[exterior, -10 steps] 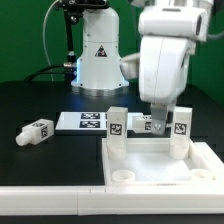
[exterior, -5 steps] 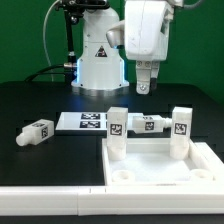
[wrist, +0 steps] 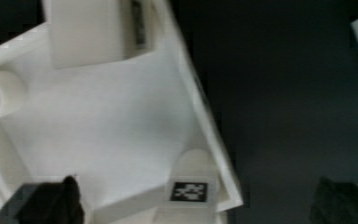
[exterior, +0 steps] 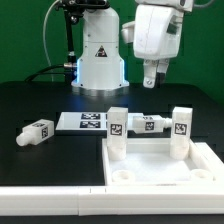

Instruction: Assemble square table

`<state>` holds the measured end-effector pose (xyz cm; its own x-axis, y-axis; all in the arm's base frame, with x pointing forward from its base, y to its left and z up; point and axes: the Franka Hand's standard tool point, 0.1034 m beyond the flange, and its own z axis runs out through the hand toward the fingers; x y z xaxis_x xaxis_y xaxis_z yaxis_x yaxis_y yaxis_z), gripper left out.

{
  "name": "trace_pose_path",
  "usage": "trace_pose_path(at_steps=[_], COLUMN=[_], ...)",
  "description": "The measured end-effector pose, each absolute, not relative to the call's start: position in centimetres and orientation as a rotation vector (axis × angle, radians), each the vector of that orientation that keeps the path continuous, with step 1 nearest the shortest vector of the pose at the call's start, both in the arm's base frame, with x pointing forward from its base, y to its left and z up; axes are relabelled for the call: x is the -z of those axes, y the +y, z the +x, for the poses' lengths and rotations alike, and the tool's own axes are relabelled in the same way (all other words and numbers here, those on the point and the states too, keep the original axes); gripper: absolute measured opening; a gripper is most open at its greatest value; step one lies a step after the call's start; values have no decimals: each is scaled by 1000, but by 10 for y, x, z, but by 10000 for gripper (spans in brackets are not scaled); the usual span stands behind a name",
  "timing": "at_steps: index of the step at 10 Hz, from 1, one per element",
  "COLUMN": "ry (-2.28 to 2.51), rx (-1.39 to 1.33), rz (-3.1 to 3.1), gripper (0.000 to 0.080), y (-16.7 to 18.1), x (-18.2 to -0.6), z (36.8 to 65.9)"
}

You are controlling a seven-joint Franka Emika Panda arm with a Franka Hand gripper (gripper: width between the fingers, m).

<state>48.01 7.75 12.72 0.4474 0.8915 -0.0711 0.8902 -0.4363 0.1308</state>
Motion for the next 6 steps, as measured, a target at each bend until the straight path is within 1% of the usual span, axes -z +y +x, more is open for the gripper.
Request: trace_pose_path(at_steps=[1, 3, 5, 6], ry=[1560, 1605, 1609, 1599], rx=[14, 12, 19, 41], rz=[2531, 2511, 2511, 2536], gripper=[648, 648, 648, 648], y=[89, 82, 83, 78], x=[-121, -123, -120, -108], z=[463, 471, 469, 460])
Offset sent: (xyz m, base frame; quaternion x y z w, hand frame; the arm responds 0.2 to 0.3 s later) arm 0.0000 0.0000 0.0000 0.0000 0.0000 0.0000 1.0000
